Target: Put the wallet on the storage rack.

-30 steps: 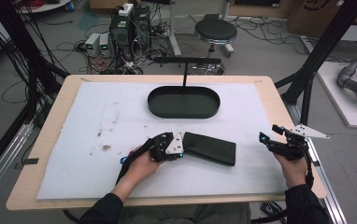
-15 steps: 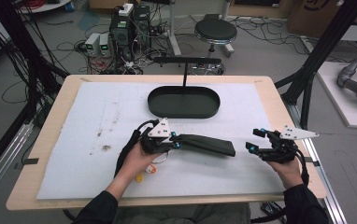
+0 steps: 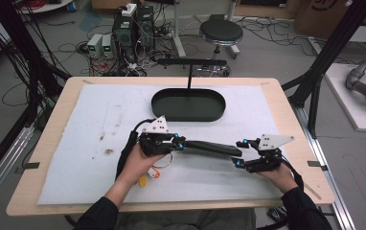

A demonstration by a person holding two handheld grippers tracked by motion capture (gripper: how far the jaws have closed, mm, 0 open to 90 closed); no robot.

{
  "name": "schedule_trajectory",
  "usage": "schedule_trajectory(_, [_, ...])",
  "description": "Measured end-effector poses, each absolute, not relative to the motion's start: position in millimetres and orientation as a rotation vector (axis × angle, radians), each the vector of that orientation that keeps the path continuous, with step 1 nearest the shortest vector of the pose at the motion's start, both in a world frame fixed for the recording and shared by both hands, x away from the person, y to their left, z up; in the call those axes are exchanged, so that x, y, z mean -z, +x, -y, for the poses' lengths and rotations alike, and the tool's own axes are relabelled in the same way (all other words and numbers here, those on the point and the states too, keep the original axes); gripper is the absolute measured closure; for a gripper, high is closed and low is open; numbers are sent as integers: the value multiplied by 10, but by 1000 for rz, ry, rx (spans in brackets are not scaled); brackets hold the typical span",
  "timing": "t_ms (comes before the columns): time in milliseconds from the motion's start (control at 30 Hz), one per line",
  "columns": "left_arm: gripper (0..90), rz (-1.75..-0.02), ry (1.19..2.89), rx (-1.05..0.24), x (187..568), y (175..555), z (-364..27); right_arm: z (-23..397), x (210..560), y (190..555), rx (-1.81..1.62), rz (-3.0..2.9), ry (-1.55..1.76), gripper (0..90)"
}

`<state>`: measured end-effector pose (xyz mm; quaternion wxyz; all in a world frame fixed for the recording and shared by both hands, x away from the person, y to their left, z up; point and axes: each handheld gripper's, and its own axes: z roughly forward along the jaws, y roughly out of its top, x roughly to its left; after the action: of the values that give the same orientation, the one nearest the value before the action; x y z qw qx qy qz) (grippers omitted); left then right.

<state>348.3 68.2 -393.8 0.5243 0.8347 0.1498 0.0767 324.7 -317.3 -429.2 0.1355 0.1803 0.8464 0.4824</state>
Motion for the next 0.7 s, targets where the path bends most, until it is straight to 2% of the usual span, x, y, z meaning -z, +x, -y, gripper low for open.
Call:
schedule_trajectory(67, [788, -359, 2002, -190, 3940, 3475, -683, 3129, 4291, 3264, -1383, -2460, 495, 514])
schedule_trajectory(100, [788, -363, 2001, -191, 3946, 3469, -686, 3129, 4291, 3264, -1383, -2460, 495, 514])
schedule_trajectory(167, [783, -377, 2003, -195, 3971, 3469, -711, 3095, 4282, 3268, -1368, -2458, 453, 587])
schedule_trajectory(267, [775, -378, 2002, -202, 3981, 3467, -719, 3091, 4274, 3275, -1366, -2455, 437, 632])
schedule_trajectory(300, [752, -387, 1999, -207, 3981, 3461, -721, 3093, 4268, 3284, -1370, -2450, 428, 671])
schedule_trajectory(400, [712, -390, 1996, -232, 3980, 3449, -730, 3094, 4244, 3308, -1378, -2443, 428, 713])
schedule_trajectory(500, [567, -430, 1959, -260, 3962, 3447, -794, 3101, 4224, 3322, -1396, -2439, 441, 736])
schedule_trajectory(533, [567, -443, 1948, -273, 3953, 3448, -823, 3107, 4213, 3330, -1402, -2429, 448, 746])
schedule_trajectory(567, [514, -448, 1919, -291, 3931, 3433, -881, 3125, 4193, 3348, -1428, -2422, 477, 758])
schedule_trajectory(633, [464, -455, 1918, -311, 3916, 3415, -907, 3139, 4182, 3363, -1437, -2409, 503, 760])
schedule_trajectory(700, [449, -462, 1908, -333, 3890, 3381, -965, 3150, 4178, 3378, -1444, -2400, 523, 763])
